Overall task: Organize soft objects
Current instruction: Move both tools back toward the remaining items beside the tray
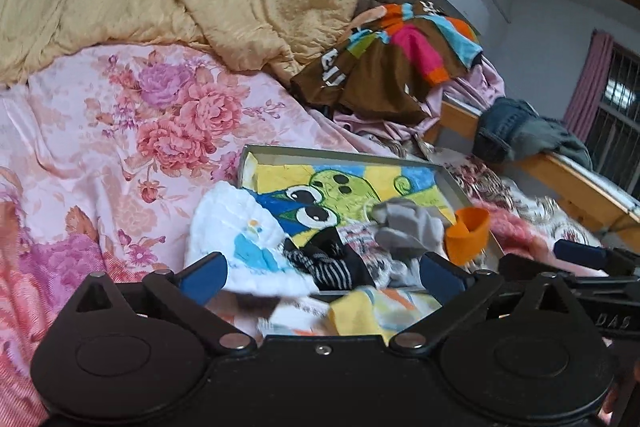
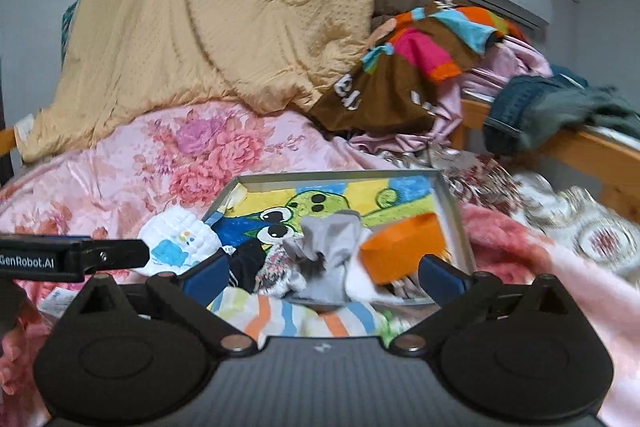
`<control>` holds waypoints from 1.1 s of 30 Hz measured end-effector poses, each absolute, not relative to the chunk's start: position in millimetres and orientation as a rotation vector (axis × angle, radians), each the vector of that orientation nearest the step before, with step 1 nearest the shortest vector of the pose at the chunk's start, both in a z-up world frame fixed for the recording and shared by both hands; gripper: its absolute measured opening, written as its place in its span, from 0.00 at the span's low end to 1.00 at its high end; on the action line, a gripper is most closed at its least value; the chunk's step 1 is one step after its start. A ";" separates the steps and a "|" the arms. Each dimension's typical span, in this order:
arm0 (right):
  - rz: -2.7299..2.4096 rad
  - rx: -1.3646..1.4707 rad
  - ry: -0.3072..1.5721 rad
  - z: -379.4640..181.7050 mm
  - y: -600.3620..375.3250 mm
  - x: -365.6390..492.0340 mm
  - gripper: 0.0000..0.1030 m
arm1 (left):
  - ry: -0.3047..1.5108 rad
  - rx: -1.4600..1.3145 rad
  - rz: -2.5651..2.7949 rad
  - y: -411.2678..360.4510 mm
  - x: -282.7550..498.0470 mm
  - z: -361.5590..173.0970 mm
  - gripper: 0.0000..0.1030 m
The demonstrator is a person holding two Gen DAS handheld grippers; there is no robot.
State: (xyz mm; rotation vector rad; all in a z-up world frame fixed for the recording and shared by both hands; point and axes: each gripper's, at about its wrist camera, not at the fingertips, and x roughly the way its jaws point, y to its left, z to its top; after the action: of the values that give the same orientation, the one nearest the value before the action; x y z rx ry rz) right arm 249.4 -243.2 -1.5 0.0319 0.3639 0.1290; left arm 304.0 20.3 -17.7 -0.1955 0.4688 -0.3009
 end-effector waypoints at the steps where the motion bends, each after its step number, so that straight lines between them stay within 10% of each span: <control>1: 0.128 0.043 0.368 -2.4 -246.5 243.7 1.00 | 0.471 -0.186 -0.302 17.8 297.8 -16.7 0.99; 33: 0.136 0.100 0.413 -12.0 -262.0 128.4 1.00 | 0.520 -0.062 -0.178 6.4 141.5 -15.7 0.99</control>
State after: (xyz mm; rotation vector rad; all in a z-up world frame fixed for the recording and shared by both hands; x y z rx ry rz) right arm 128.5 -262.0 -12.0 0.1002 0.4135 0.1361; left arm 141.5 6.4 -15.7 -0.0625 0.5197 -0.1779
